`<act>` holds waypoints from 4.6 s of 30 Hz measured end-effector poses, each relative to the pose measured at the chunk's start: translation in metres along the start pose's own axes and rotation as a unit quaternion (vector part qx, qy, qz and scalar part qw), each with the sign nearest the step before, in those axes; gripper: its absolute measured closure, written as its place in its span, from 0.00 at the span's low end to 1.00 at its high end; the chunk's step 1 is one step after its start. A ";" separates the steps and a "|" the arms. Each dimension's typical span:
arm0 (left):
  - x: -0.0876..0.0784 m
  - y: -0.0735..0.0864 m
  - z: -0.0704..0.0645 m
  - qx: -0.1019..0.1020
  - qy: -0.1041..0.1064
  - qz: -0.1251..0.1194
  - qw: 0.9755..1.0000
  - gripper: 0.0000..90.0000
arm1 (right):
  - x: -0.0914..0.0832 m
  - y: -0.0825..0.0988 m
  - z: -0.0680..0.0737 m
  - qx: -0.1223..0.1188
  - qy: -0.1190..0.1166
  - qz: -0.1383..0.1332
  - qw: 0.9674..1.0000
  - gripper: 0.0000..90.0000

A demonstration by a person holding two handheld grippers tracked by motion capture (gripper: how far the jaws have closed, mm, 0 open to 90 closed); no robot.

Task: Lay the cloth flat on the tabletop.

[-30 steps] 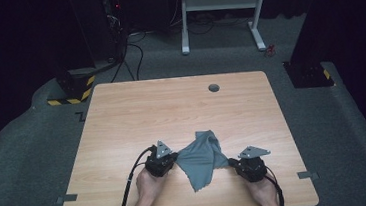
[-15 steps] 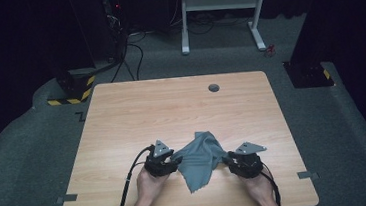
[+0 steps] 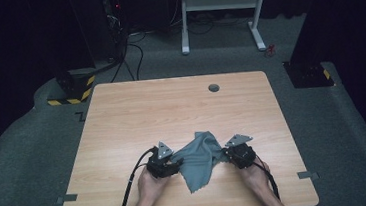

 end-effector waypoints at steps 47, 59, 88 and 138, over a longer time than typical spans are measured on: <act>-0.008 -0.032 0.022 -0.038 0.025 0.000 0.999 0.65 | 0.003 -0.023 0.025 -0.004 -0.043 -0.035 0.998 0.77; 0.050 -0.075 0.038 -0.049 0.033 0.029 0.998 0.61 | -0.006 -0.016 0.037 -0.004 -0.046 -0.062 0.997 0.74; 0.059 -0.088 0.044 -0.022 0.022 0.047 0.998 1.00 | 0.004 -0.004 0.051 -0.053 -0.090 -0.020 0.994 1.00; 0.013 -0.057 0.073 -0.042 -0.052 0.022 0.998 1.00 | -0.008 0.002 0.039 -0.040 -0.077 -0.035 0.996 1.00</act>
Point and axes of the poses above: each handheld gripper's, and its own axes: x roughly forward along the jaws, y roughly out of its underside, z roughly to its left, the point moved 2 cm from there along x, roughly forward along the jaws, and after that the axes turned 6 degrees about y, right-handed, at the moved point
